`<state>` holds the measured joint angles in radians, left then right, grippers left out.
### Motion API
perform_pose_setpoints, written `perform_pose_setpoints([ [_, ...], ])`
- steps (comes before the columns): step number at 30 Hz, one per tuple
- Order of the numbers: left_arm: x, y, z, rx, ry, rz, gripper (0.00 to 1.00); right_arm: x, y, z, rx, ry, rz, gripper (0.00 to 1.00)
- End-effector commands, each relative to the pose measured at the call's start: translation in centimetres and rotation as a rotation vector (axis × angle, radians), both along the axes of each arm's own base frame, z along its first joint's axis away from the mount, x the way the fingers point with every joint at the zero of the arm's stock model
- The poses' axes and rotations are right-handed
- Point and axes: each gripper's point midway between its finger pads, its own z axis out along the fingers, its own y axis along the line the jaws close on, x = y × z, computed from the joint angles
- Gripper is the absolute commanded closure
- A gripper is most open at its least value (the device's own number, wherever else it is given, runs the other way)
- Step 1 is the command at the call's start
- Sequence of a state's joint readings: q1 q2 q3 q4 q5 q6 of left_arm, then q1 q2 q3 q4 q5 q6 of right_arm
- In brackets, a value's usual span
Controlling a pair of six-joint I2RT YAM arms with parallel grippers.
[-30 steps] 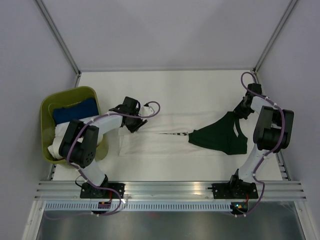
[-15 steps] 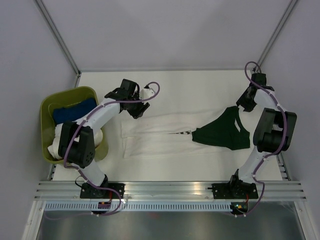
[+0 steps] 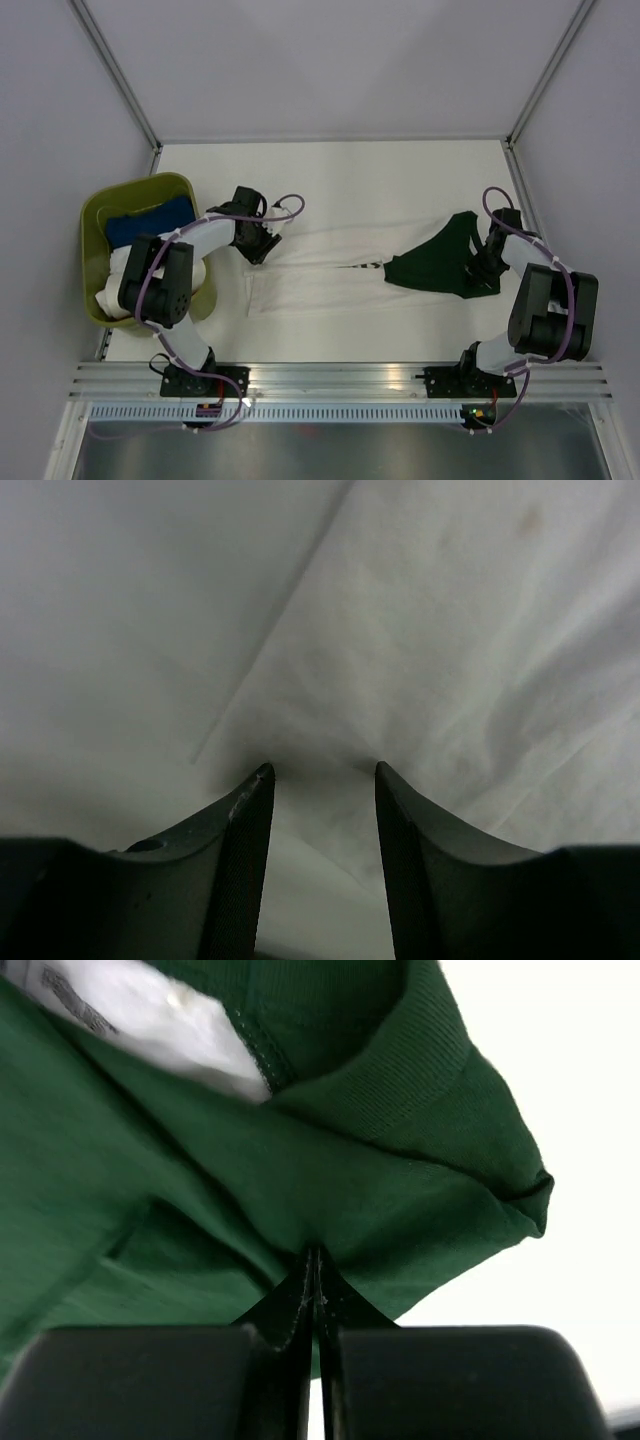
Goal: Roll the t-shirts
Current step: Fold the tshirt
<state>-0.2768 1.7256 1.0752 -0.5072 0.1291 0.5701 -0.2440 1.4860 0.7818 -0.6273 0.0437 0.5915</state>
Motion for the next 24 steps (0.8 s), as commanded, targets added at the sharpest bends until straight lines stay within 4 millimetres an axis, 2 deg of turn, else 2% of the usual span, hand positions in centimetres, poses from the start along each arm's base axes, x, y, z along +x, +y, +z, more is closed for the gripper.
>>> perform_pose_setpoints([
  [1,-1.4,0.7,-1.2,0.034,-0.007,-0.039,0.5,4.0,-0.8,-0.7,-0.013,-0.107,-0.03,0.98],
  [2,-2.9,0.9,-2.2,0.03,0.028,-0.049,0.5,5.3,-1.2,-1.5,-0.017,-0.101,-0.027,0.98],
  [3,-3.4,0.9,-2.1,0.024,0.03,-0.054,0.5,5.9,-1.4,-2.0,-0.02,-0.092,-0.016,0.99],
  [4,-4.0,1.0,-2.2,0.021,0.036,-0.061,0.5,8.0,-2.0,-1.5,-0.029,-0.118,-0.012,0.99],
  [5,-5.1,1.1,-2.7,0.021,0.055,-0.073,0.5,8.3,-2.1,-3.2,-0.024,-0.068,-0.006,1.0],
  [6,-5.5,1.1,-2.7,0.018,0.055,-0.083,0.5,9.4,-2.0,-3.5,-0.026,-0.065,0.006,0.99],
  [7,-5.7,0.9,-1.9,0.017,0.024,-0.118,0.5,12.2,-2.5,-2.5,-0.041,-0.11,0.013,1.0],
  [8,-7.3,0.3,-2.3,0.011,0.041,-0.175,0.5,12.9,-2.2,-3.9,-0.032,-0.077,0.021,0.99],
  [9,-8.1,-0.1,-2.1,0.006,0.03,-0.226,0.5,14.5,-1.4,-3.9,-0.031,-0.089,0.049,0.99],
  [10,-8.6,-0.7,-0.9,0.0,-0.023,-0.306,0.49,18.5,-1.3,-2.0,-0.045,-0.165,0.063,0.99],
  [11,-10.6,-2.1,-1.1,-0.038,-0.011,-0.392,0.48,19.4,-0.6,-3.4,-0.035,-0.133,0.082,0.99],
  [12,-11.8,-2.8,-0.7,-0.062,-0.009,-0.441,0.47,21.3,1.1,-3.1,-0.028,-0.153,0.122,0.98],
  [13,-12.9,-3.5,-0.3,-0.089,-0.014,-0.503,0.45,25.6,1.6,-0.3,-0.037,-0.249,0.142,0.97],
  [14,-14.4,-5.5,1.3,-0.173,-0.043,-0.586,0.43,26.4,2.6,-1.6,-0.022,-0.215,0.157,0.94],
  [15,-15.8,-5.9,1.8,-0.207,-0.022,-0.629,0.41,28.0,3.9,-0.7,-0.016,-0.243,0.183,0.91],
  [16,-16.6,-7.2,3.0,-0.273,-0.04,-0.685,0.4,30.9,4.5,2.2,-0.016,-0.32,0.195,0.89],
  [17,-16.9,-7.8,4.3,-0.304,-0.08,-0.712,0.37,31.8,4.9,2.4,-0.015,-0.327,0.201,0.84],
  [18,-17.5,-8.5,5.3,-0.341,-0.091,-0.734,0.36,33.3,4.8,4.9,-0.032,-0.377,0.201,0.81],
  [19,-17.5,-8.6,5.7,-0.347,-0.105,-0.734,0.36,34.0,4.6,5.8,-0.046,-0.402,0.196,0.78],
  [21,-17.1,-9.0,7.5,-0.371,-0.153,-0.724,0.35,34.1,3.8,8.0,-0.079,-0.432,0.203,0.69],
  [22,-16.6,-9.1,8.4,-0.373,-0.169,-0.691,0.35,33.7,3.4,8.0,-0.089,-0.426,0.2,0.67],
  [23,-16.3,-9.1,8.7,-0.373,-0.173,-0.667,0.34,33.3,3.0,9.4,-0.099,-0.449,0.193,0.64],
  [24,-16.1,-9.1,8.8,-0.375,-0.159,-0.624,0.34,32.9,2.3,9.4,-0.1,-0.449,0.174,0.63],
])
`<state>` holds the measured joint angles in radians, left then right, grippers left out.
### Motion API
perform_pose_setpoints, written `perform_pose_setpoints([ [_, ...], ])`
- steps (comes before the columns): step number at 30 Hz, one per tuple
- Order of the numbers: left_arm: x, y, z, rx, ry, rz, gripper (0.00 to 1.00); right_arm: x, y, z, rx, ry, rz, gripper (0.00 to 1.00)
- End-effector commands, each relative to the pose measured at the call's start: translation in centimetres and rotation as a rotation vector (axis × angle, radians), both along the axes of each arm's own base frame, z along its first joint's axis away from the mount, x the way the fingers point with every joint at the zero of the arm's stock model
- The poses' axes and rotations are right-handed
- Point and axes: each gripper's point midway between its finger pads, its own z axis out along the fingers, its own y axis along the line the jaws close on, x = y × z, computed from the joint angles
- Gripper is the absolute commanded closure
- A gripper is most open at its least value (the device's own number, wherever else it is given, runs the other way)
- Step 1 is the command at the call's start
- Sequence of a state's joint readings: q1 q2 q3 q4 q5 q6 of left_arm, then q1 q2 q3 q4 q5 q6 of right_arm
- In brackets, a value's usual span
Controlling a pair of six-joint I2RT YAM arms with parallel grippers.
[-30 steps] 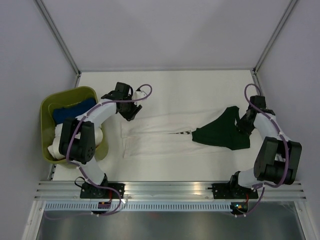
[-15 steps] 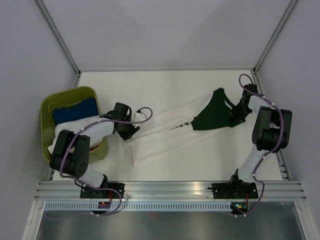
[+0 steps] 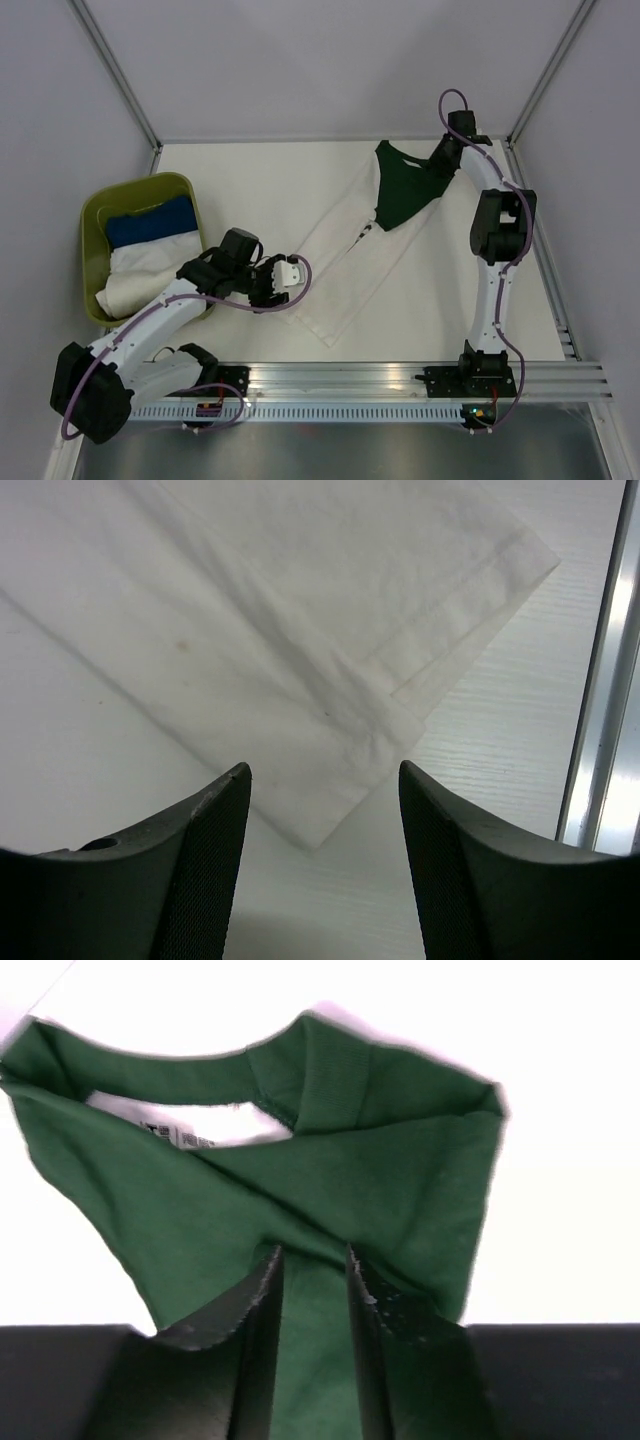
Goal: Roll the t-shirts
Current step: Fold the tshirt
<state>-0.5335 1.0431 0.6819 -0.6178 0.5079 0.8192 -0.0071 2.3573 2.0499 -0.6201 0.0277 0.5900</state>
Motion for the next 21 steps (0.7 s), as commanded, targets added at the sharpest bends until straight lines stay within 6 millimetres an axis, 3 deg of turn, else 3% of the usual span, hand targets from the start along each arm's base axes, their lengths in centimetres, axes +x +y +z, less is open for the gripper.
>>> perform_pose_setpoints([
  [1,0.8,-1.1,2.5,-0.059,0.011,0.046,0.34,-1.8,-4.0,2.9,-0.032,-0.025,-0.09,0.61],
  [3,1.7,-0.5,1.7,-0.032,0.017,0.1,0.34,-3.0,-5.3,2.9,-0.01,-0.024,-0.143,0.59],
  [7,5.3,2.2,-0.5,0.035,-0.047,0.258,0.34,-5.2,-6.3,-1.8,0.047,0.063,-0.174,0.56],
  [10,6.8,3.2,-1.6,0.072,-0.083,0.265,0.34,-4.5,-5.4,-3.7,0.11,0.076,-0.126,0.54],
  [12,7.5,3.9,-2.3,0.1,-0.093,0.269,0.34,-3.6,-4.9,-3.9,0.141,0.067,-0.114,0.54],
  [15,7.3,4.7,-4.3,0.154,-0.091,0.213,0.35,-2.8,-4.5,-5.1,0.177,0.064,-0.123,0.54],
  [17,5.8,5.1,-6.3,0.178,-0.085,0.145,0.36,-2.4,-4.5,-6.2,0.198,0.071,-0.141,0.59],
  [18,4.8,5.1,-7.5,0.181,-0.092,0.078,0.36,-1.8,-4.4,-6.1,0.206,0.061,-0.144,0.7],
  [19,4.3,5.0,-7.9,0.179,-0.094,0.043,0.36,-1.7,-4.1,-7.3,0.223,0.079,-0.147,0.74],
  [21,3.1,4.5,-8.4,0.156,-0.096,-0.029,0.36,-0.3,-3.4,-7.0,0.238,0.058,-0.146,0.82],
])
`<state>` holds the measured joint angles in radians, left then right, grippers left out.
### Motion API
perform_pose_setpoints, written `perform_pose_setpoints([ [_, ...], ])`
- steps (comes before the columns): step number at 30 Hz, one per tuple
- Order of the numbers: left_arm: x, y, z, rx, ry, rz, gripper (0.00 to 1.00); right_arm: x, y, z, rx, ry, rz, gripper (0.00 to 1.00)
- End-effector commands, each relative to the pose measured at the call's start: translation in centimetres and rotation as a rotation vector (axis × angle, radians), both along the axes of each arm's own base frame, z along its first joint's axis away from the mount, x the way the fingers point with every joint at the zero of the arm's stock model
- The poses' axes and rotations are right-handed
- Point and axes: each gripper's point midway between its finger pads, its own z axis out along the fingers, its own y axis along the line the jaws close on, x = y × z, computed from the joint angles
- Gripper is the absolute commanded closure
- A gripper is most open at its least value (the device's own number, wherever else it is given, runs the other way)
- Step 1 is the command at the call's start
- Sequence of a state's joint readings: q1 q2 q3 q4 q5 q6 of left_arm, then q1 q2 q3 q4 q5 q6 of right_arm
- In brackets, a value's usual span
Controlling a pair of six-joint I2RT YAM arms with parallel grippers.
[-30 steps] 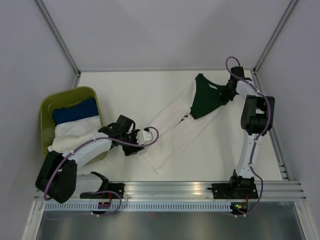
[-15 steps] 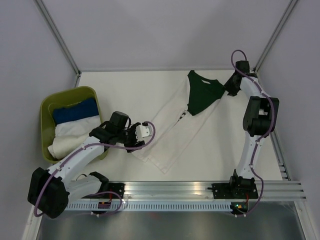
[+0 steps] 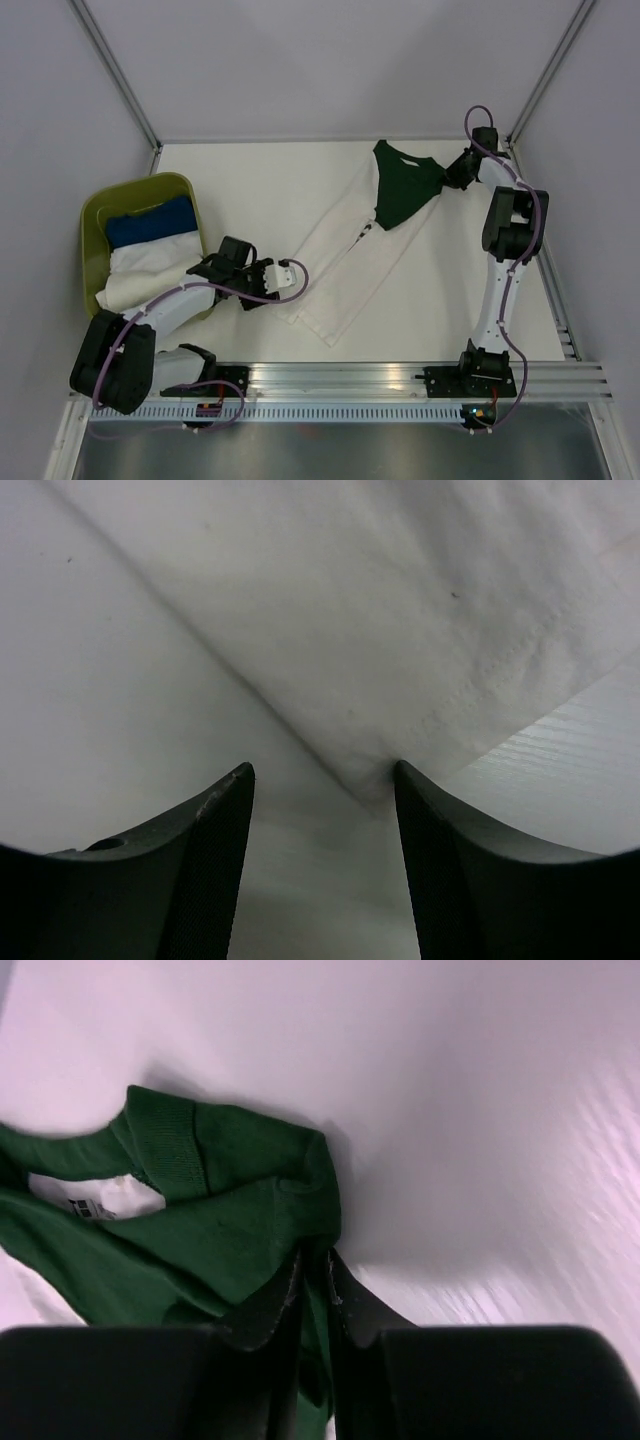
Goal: Roll the t-shirts
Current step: Fold the tshirt
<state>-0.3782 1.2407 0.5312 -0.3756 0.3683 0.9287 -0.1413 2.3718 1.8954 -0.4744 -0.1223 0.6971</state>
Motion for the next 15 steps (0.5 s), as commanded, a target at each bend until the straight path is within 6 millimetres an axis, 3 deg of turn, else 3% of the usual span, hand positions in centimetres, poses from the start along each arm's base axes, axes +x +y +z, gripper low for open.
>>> perform_pose_setpoints([
  [1,-1.2,-1.3,-0.6,-0.027,-0.06,-0.199,0.36,0.9,1.7,-3.9,0.061,0.054,-0.012,0.83],
  [3,-1.8,-1.8,-0.7,-0.035,-0.053,-0.234,0.36,3.0,3.5,-2.8,0.073,0.008,0.003,0.84],
  [5,-3.2,-2.6,-1.0,-0.025,-0.036,-0.307,0.36,4.1,6.0,-3.7,0.103,0.003,0.014,0.84],
  [6,-4.0,-2.7,-1.3,-0.01,-0.023,-0.336,0.36,5.6,6.9,-2.4,0.114,-0.043,0.019,0.85],
  [7,-5.3,-3.2,-1.6,0.003,-0.001,-0.389,0.37,6.0,7.8,-3.2,0.128,-0.044,0.019,0.85],
  [11,-7.5,-4.7,-0.7,-0.048,-0.001,-0.462,0.36,8.2,13.2,-1.9,0.186,-0.128,0.042,0.83],
  [13,-7.7,-5.9,0.8,-0.125,-0.004,-0.452,0.34,8.7,14.9,-1.7,0.2,-0.155,0.044,0.76],
  [15,-8.0,-6.7,2.3,-0.175,0.031,-0.42,0.33,9.1,15.1,-0.9,0.206,-0.174,0.044,0.65],
])
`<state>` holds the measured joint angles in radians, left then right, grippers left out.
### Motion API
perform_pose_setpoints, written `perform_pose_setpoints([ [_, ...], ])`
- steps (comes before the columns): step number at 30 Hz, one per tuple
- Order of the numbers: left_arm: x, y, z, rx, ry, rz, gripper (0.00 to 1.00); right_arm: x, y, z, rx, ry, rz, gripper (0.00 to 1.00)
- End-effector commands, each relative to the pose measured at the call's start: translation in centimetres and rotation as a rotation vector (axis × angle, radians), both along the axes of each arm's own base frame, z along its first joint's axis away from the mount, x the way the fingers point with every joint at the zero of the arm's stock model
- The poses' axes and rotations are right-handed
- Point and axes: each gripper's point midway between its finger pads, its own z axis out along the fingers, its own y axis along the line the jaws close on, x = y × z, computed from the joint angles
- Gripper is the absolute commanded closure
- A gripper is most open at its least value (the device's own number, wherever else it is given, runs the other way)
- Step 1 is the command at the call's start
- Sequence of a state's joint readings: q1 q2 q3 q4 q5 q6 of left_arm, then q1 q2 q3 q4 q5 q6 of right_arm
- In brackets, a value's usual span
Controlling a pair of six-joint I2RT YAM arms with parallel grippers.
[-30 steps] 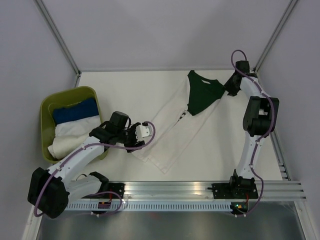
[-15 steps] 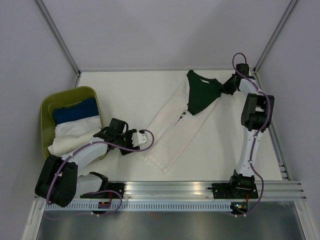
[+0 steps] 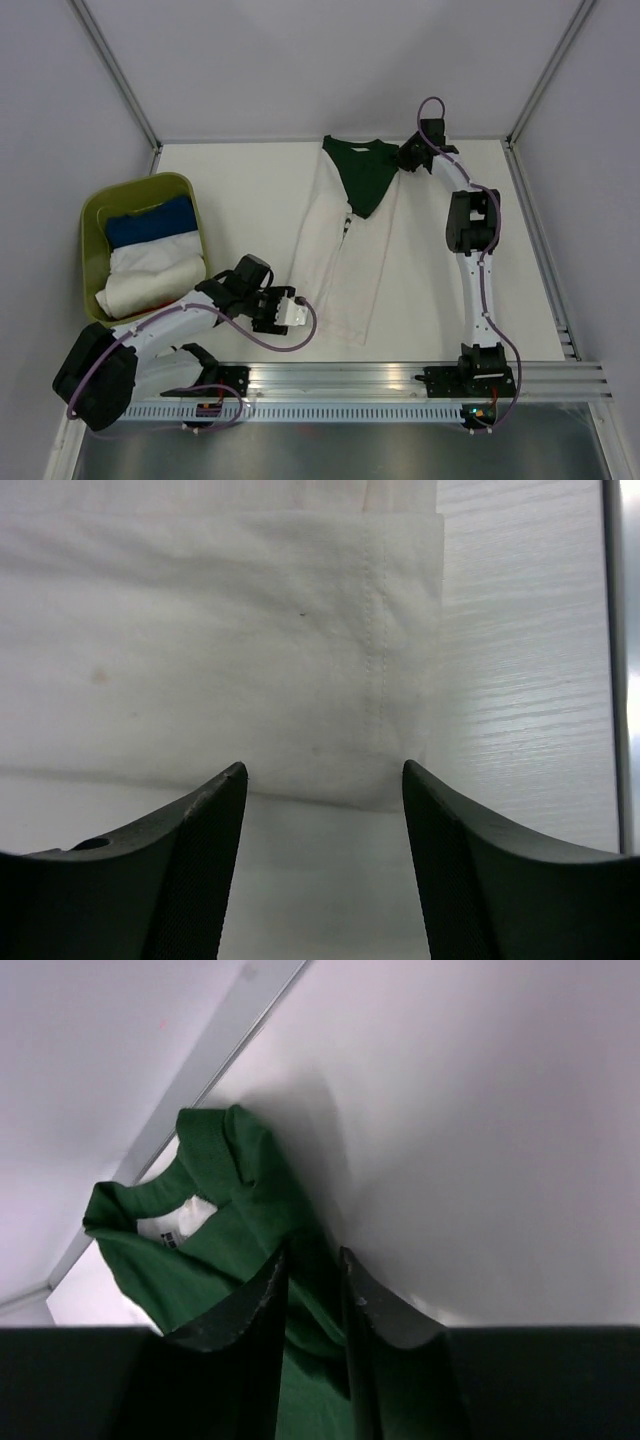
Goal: Roll the t-shirts
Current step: Fold the tshirt
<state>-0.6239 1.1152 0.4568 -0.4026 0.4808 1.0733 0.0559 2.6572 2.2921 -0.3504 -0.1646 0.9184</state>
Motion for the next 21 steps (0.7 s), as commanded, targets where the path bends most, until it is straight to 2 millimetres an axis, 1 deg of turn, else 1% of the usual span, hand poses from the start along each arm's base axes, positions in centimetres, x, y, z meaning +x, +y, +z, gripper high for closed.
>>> perform_pose_setpoints([
  [1,-2.1,-1.4,2.3,-0.097,0.107,-0.011,0.3,-0.2,1.8,-1.3,0.017,0.033,-0.008,0.62],
  [2,-2.4,-1.3,2.7,-0.099,0.122,0.004,0.29,-0.3,1.3,-0.9,-0.002,0.029,-0.008,0.59],
  [3,-2.1,-1.3,3.3,-0.106,0.105,0.015,0.28,-0.1,0.5,0.7,-0.032,0.009,-0.021,0.49],
  [4,-1.8,-1.4,4.2,-0.13,0.073,0.024,0.28,-0.1,-0.7,1.5,-0.068,-0.006,-0.019,0.43],
  [5,-1.7,-1.4,4.7,-0.142,0.065,0.042,0.27,-0.2,-1.5,2.3,-0.088,-0.014,-0.024,0.39],
  [6,-1.5,-1.4,5.3,-0.152,0.048,0.05,0.26,-0.2,-2.5,4.8,-0.104,-0.042,-0.033,0.33],
  [7,-1.3,-1.5,6.1,-0.174,0.02,0.056,0.25,-0.3,-4.3,5.9,-0.138,-0.057,-0.033,0.31],
  [8,-1.2,-1.4,6.4,-0.18,0.025,0.082,0.24,-0.8,-5.0,6.8,-0.157,-0.06,-0.028,0.3],
  [9,-0.6,-1.4,6.7,-0.184,0.005,0.113,0.23,-1.5,-5.3,10.2,-0.182,-0.096,-0.017,0.29],
  [10,-0.3,-1.3,7.0,-0.188,0.002,0.139,0.23,-2.2,-8.0,11.6,-0.214,-0.102,-0.045,0.29],
  [11,-0.1,-1.3,7.1,-0.192,0.015,0.174,0.23,-4.0,-8.5,10.5,-0.27,-0.061,-0.003,0.29],
  [12,0.3,-1.2,7.2,-0.192,0.006,0.193,0.23,-5.8,-8.4,14.4,-0.292,-0.103,0.015,0.29],
  [13,0.3,-1.3,7.1,-0.193,0.009,0.2,0.23,-7.5,-8.0,14.8,-0.305,-0.093,0.043,0.3],
  [14,0.3,-1.1,6.7,-0.19,0.007,0.205,0.23,-11.7,-7.1,14.3,-0.326,-0.041,0.102,0.3],
  [15,0.6,-1.1,6.7,-0.193,-0.008,0.206,0.23,-14.2,-5.2,13.7,-0.33,-0.011,0.153,0.3],
  [16,0.5,-1.0,6.4,-0.192,-0.009,0.207,0.23,-16.8,-4.1,12.8,-0.334,0.026,0.19,0.3],
  [17,0.3,-0.7,5.8,-0.179,-0.018,0.202,0.23,-21.9,-3.2,11.0,-0.328,0.101,0.227,0.31],
  [18,0.3,-0.6,5.6,-0.175,-0.027,0.194,0.24,-24.4,-2.2,10.0,-0.323,0.131,0.259,0.31],
  [19,0.2,-0.4,5.3,-0.168,-0.036,0.185,0.24,-27.2,-0.2,9.1,-0.324,0.155,0.315,0.32],
  [20,0.1,-0.1,4.8,-0.154,-0.05,0.162,0.24,-31.4,0.0,6.1,-0.339,0.256,0.339,0.33],
  [21,0.0,-0.1,4.8,-0.155,-0.066,0.15,0.24,-33.5,0.8,7.2,-0.336,0.232,0.338,0.34],
])
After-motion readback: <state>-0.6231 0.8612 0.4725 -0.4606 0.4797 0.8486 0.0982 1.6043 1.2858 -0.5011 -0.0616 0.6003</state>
